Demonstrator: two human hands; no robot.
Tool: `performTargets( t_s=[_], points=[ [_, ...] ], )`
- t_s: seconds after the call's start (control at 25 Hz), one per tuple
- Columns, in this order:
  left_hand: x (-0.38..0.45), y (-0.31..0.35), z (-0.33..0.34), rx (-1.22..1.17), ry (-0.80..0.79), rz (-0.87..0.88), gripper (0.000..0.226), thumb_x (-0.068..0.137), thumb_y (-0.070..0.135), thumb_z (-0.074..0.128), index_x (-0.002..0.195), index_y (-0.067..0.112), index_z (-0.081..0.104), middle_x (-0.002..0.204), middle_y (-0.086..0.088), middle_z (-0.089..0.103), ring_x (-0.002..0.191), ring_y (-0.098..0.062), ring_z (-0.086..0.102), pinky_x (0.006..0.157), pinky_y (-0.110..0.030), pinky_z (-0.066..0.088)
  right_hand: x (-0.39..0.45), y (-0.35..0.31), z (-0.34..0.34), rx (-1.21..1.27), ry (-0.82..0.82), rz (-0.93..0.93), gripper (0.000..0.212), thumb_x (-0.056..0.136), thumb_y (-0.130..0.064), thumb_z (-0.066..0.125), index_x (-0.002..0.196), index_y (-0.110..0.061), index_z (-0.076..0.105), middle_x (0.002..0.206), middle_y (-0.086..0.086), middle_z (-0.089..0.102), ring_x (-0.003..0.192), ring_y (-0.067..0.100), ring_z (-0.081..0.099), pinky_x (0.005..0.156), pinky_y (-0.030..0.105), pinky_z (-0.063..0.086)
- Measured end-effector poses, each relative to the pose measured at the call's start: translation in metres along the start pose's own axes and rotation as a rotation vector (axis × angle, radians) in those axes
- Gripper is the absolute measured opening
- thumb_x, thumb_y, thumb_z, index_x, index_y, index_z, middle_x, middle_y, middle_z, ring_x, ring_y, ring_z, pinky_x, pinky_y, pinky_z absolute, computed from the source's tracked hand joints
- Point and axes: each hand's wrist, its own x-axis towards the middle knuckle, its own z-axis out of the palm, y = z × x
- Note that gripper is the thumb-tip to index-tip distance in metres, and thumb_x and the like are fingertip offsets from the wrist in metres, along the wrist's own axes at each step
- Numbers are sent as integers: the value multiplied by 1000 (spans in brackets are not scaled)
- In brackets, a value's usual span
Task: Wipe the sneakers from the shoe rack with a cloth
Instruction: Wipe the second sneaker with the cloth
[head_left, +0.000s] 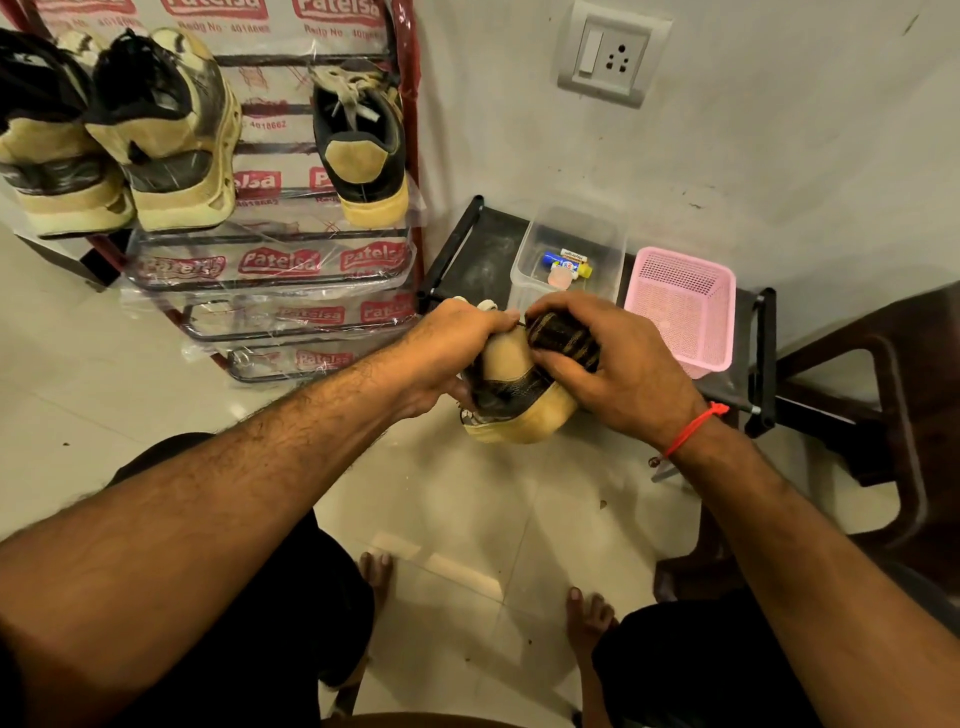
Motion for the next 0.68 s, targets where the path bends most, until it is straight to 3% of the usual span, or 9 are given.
performTargets(
  t_s=[0.12,0.2,0.28,0.44,0.52,0.6,0.68],
  points=[
    [-2,3,7,-52,-12,-16,31,102,32,58,113,5,67,107,-12,70,101,-26,68,73,-59,61,0,-3,-4,-172,78,104,32,92,-31,63,120,-16,62,113,4,67,106,25,61,93,36,47],
    [1,4,7,-53,19,-3,29,103,33,57,104,6,69,100,-12,71,99,-28,69,74,-55,62,-6,-21,9,-464,129,-19,34,87,-32,53,115,-16,65,107,5,67,101,31,59,84,42,45],
    [2,4,5,-8,27,-7,33,103,37,55,107,8,70,100,-12,72,96,-29,69,77,-52,62,-15,-41,25,-584,146,-112,30,84,-28,57,110,-16,67,103,4,67,96,32,59,80,44,43],
    [0,4,1,155,-29,15,41,104,45,50,102,11,74,96,-11,74,94,-26,69,81,-42,60,-13,-38,20,-563,172,-50,38,83,-27,56,119,-17,65,111,2,66,102,32,57,83,47,43],
    [-3,6,1,205,-68,6,48,101,52,51,103,10,76,104,-11,76,104,-26,67,84,-39,55,-10,-31,17,-501,167,-3,41,81,-20,68,121,-17,64,114,2,66,105,33,56,85,48,42],
    [-6,8,0,228,-80,9,44,99,53,53,101,15,76,109,-9,75,102,-20,65,76,-30,49,-11,-27,16,-474,173,6,40,80,-20,68,119,-19,64,116,1,66,107,32,56,86,48,42],
    [-4,7,-5,343,-24,105,33,99,48,56,92,22,75,110,-7,72,104,-20,62,77,-29,49,-13,-26,14,-444,159,-3,38,81,-24,65,119,-22,64,117,-3,66,108,29,56,86,46,42]
  ],
)
